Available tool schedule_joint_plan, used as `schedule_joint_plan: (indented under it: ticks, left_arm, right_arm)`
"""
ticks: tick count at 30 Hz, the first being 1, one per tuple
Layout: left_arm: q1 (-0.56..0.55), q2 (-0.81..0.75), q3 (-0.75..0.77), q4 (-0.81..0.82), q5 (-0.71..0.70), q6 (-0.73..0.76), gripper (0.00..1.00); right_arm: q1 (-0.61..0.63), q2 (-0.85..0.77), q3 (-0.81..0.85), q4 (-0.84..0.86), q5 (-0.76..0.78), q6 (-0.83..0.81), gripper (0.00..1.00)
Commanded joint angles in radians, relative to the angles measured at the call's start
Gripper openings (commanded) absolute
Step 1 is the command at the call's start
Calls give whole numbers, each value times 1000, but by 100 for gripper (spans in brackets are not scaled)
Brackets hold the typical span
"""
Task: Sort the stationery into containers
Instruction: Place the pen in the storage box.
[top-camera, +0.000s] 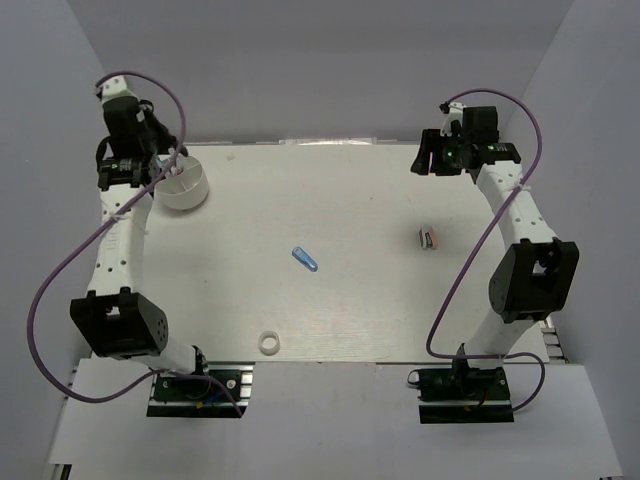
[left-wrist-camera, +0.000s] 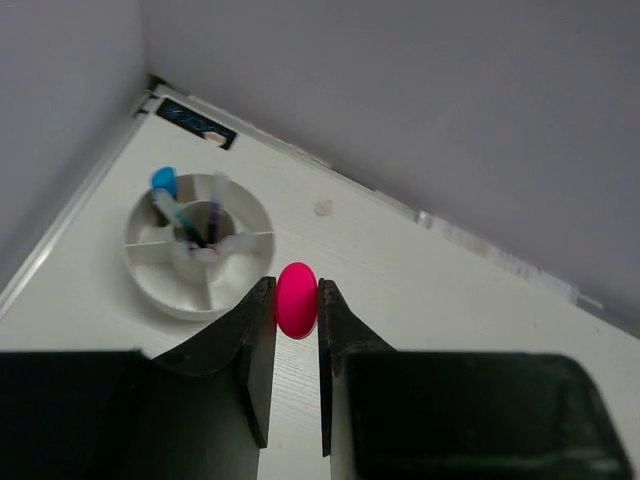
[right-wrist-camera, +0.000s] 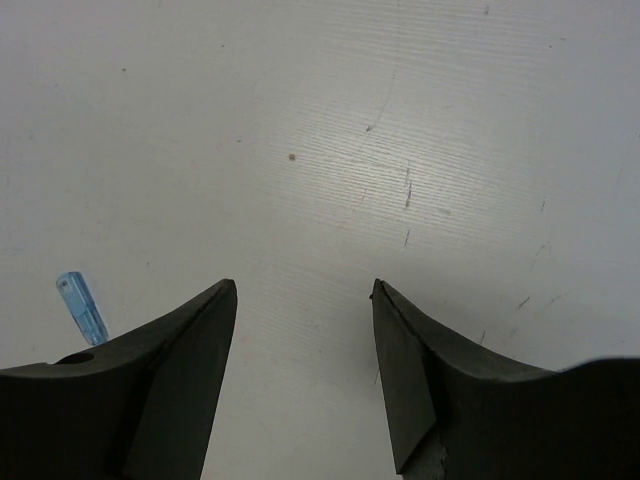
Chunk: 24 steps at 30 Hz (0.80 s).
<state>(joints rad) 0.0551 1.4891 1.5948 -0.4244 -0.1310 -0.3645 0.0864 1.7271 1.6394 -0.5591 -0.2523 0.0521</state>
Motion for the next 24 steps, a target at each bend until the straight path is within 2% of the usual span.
schedule_joint_plan:
  ticks: [1,10,17,21,24]
  left_arm:
    - [98,23,68,-112,-31,-43,0]
    - [268,105,36,-47,-75,-53,0]
    - [292,191,-7,70,-24,-22,0]
    - [292,214,-51,204,17,-5,0]
    - [292,249,-32,236,25,12,0]
  right_arm:
    - [-14,3,8,11,-41,-3,62]
    - [-24,26,7,7,-80,22,62]
    - [-27,43,19,-1,-90,15,61]
    - [-25,54,23,-5,-100,17,61]
    - [-25,60,20,-5,-107,18,61]
